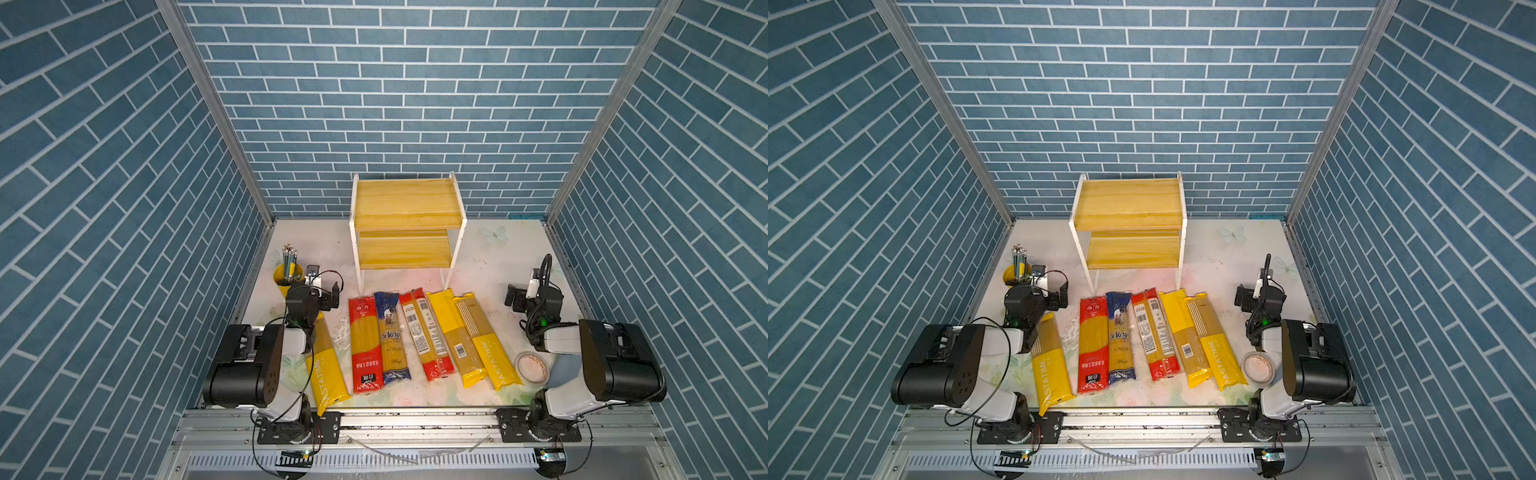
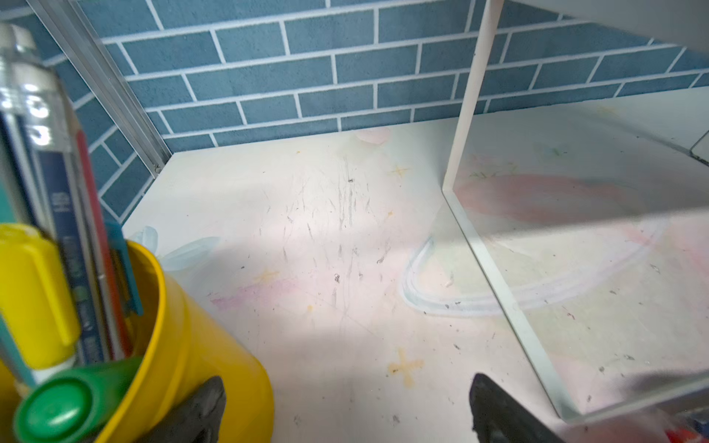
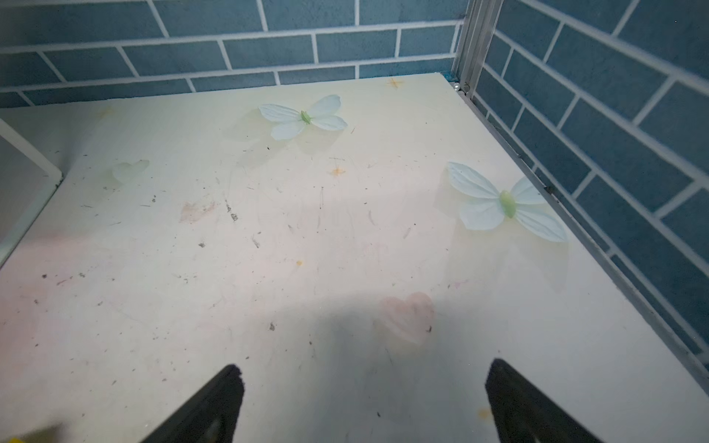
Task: Arrange pasta packages on shelves
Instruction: Move the pasta bag to the middle-right of the table.
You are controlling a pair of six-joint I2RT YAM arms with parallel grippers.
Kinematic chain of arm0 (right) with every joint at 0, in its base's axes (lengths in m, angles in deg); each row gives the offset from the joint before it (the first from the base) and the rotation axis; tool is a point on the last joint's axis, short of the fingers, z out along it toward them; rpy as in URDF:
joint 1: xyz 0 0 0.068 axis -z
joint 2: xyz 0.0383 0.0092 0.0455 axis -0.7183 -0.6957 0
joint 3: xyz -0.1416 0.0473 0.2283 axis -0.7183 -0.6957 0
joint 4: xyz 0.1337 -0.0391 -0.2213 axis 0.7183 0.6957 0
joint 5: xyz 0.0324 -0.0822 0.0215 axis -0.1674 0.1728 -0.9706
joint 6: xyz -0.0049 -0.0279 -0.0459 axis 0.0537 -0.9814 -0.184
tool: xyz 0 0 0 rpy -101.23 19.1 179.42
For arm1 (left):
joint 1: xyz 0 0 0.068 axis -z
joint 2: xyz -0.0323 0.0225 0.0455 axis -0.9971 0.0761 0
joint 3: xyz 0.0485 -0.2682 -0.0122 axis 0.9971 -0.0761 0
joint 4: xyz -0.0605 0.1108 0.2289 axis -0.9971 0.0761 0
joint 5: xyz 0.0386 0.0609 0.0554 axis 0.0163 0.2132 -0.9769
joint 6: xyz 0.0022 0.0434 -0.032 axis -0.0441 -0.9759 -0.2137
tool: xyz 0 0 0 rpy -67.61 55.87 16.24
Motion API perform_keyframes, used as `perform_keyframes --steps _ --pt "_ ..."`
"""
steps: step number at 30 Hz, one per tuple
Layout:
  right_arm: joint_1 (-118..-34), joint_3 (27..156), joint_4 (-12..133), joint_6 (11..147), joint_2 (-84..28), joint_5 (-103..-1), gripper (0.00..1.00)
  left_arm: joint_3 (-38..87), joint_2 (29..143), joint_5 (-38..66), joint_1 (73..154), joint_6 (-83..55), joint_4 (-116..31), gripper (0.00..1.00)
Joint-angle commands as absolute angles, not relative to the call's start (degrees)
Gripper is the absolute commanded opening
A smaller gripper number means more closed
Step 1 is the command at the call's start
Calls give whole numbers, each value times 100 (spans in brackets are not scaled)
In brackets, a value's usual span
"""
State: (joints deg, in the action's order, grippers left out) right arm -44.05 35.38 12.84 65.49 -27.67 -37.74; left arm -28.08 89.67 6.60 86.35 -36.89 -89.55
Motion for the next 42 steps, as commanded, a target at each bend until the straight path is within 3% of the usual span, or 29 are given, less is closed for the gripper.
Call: perform_keyframes --steps 1,38,42 --pt "-4433 3752 1109 6367 -2846 -3681 99 -2750 9045 631 8619 -3741 -9057 100" --pt "-4433 3753 1120 6376 -2846 -3711 99 -2751 9037 631 8616 -3742 -9058 100" --pt "-4398 3761 1140 6411 -2837 -3795 99 -2670 9040 170 8616 -3579 -8918 100"
